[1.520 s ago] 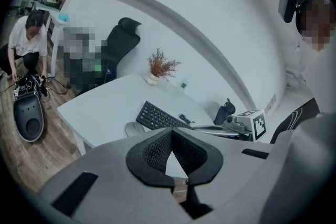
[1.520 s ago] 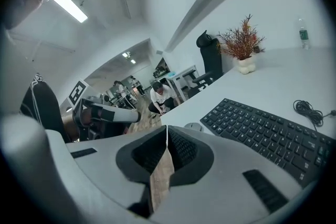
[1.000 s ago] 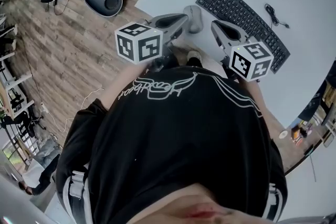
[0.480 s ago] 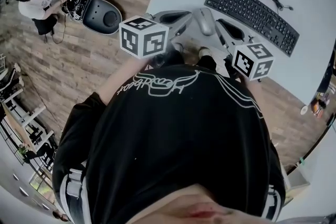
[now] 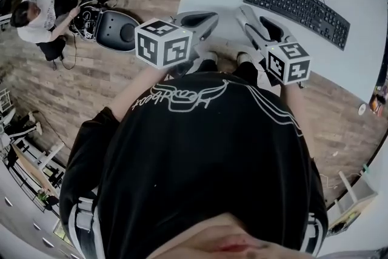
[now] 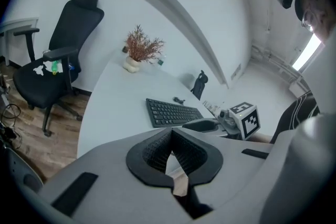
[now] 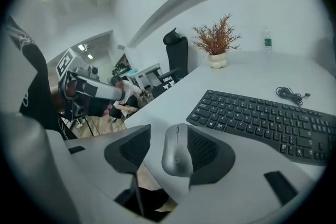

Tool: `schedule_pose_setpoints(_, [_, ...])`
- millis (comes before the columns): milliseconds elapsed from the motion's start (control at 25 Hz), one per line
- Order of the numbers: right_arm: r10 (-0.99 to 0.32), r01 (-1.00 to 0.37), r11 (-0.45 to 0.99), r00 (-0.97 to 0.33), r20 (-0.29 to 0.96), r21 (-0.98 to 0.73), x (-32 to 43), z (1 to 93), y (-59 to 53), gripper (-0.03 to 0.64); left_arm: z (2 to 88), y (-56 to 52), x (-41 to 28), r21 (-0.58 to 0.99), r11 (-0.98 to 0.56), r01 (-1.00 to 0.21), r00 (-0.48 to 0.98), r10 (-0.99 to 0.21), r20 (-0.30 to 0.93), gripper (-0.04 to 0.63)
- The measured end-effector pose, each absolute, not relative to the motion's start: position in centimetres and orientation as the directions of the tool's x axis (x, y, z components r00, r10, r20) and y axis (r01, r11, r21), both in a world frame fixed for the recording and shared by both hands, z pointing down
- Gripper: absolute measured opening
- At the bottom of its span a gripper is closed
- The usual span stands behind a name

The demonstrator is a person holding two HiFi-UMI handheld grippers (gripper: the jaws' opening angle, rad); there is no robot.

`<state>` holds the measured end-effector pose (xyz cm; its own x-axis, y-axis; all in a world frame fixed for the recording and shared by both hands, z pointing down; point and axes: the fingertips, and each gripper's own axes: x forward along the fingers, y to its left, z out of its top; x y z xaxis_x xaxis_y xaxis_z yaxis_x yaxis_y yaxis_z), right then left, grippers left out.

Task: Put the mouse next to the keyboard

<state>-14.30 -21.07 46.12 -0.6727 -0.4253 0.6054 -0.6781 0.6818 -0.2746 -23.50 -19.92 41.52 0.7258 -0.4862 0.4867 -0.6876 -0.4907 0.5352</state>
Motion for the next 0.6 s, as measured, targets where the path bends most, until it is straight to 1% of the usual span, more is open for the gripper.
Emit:
schedule_pose_setpoints(80, [-0.423, -0.682, 0.698, -0.639, 0.642, -0.219, -14.4, 46.8, -21.0, 0.207, 41.7, -19.9, -23.4, 0.538, -0.503, -0.676, 0.737, -0.477, 0.479, 0.006])
schedule_pose_setpoints(200, [-0.407, -0.678, 0.72, -0.584, 0.702, -0.147, -14.9, 48.2, -21.1, 0.239, 42.1, -20.0, -23.5, 0.544, -0.515, -0.662, 0.749, -0.463, 0.474, 0.006])
schedule_pose_setpoints(400, [-0.393, -0.701, 0.705, -0.512, 0.764, -0.107, -15.3, 50.2, -21.3, 0.253, 42.3, -20.1, -23.7, 0.547, -0.525, -0.652, 0.758, -0.449, 0.473, 0.006])
schedule_pose_setpoints(600, [-0.378, -0.705, 0.708, -0.437, 0.816, -0.049, -15.2, 51.9, -21.4, 0.253, 42.6, -20.5, -24.2, 0.555, -0.518, -0.651, 0.759, -0.45, 0.471, 0.006])
